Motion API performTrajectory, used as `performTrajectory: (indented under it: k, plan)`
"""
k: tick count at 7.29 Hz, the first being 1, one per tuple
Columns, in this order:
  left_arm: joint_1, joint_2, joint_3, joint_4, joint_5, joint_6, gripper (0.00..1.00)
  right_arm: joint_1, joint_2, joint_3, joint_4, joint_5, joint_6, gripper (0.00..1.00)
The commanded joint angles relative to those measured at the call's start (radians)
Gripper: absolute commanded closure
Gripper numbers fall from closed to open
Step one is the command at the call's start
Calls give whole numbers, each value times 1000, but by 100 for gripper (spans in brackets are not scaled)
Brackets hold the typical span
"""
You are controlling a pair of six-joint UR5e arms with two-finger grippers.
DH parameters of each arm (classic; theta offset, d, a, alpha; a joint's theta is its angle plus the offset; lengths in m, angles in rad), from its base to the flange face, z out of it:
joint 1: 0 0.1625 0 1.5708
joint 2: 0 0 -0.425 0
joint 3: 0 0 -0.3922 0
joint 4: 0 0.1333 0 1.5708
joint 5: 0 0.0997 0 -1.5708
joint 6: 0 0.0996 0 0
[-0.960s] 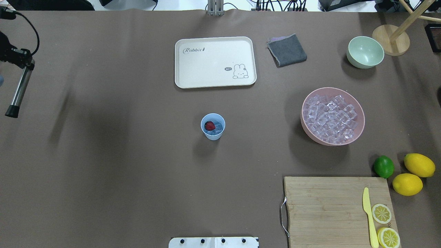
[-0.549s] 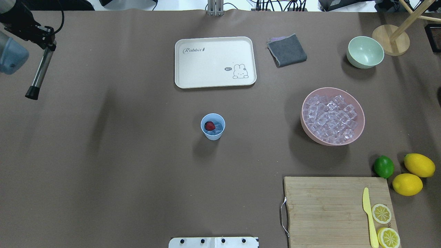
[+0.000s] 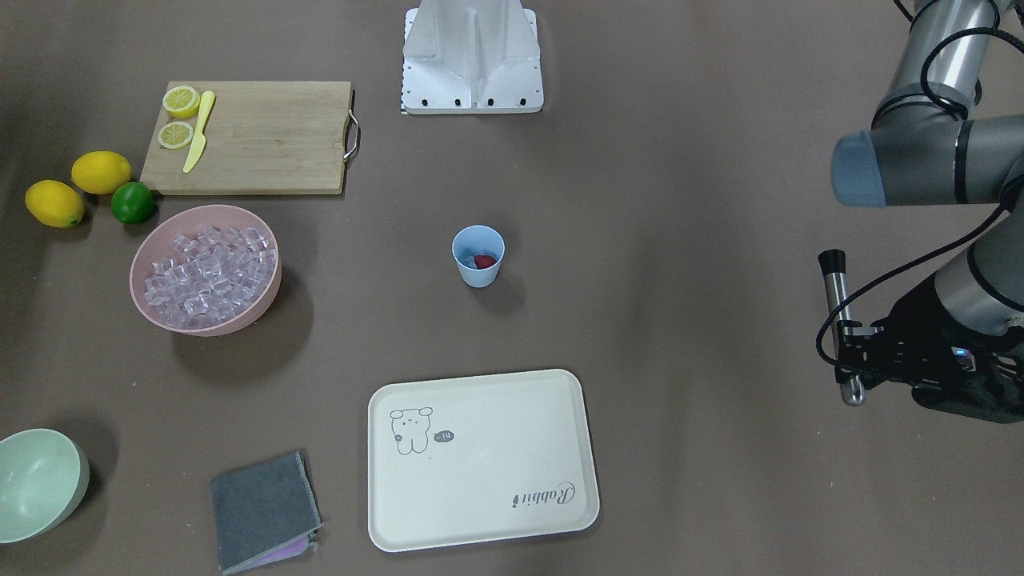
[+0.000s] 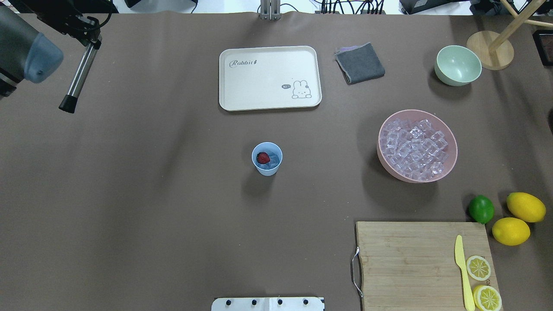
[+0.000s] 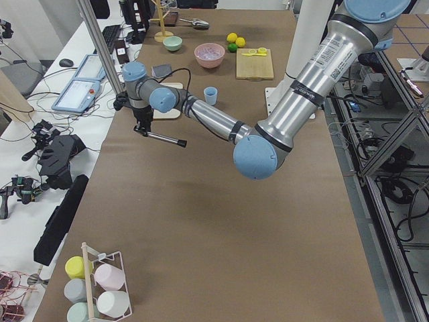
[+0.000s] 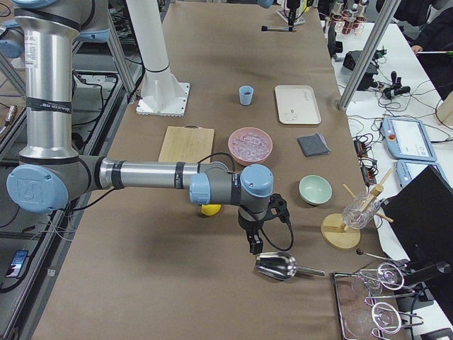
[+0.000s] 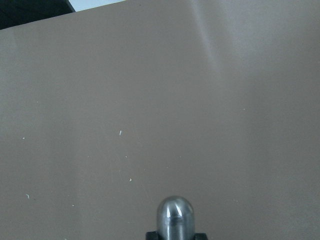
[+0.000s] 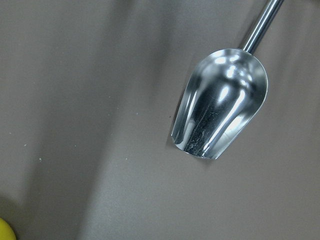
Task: Mash ice and strawberries in cup
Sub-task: 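Lift the muddler upright with the left gripper, then carry the steel muddler over the light-blue cup and lower it in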
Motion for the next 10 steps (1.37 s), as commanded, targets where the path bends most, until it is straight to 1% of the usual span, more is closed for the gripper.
performTrajectory:
  k: [1, 2, 3, 4, 5, 7, 9, 10]
  plan:
    - [34, -30, -8, -44, 24, -1, 100, 0, 0, 2, 0, 3, 0, 1]
    - [35, -36, -16, -138, 70, -5, 100, 0, 1, 0, 0, 3, 0, 1]
    - [39, -38, -50, -191, 96, -1, 100, 0, 0, 0, 0, 3, 0, 1]
    - [77, -49, -70, -260, 97, -4, 100, 0, 1, -1, 0, 3, 0, 1]
    - [135, -85, -68, -318, 103, -40, 100, 2, 3, 0, 0, 3, 0, 1]
    - [185, -95, -67, -528, 153, -72, 100, 6, -2, 8, -1, 3, 0, 1]
    - [220, -99, -70, -706, 163, -89, 100, 6, -4, 14, -1, 3, 0, 1]
    - [272, -98, -74, -810, 219, -100, 100, 8, -5, 29, -3, 3, 0, 1]
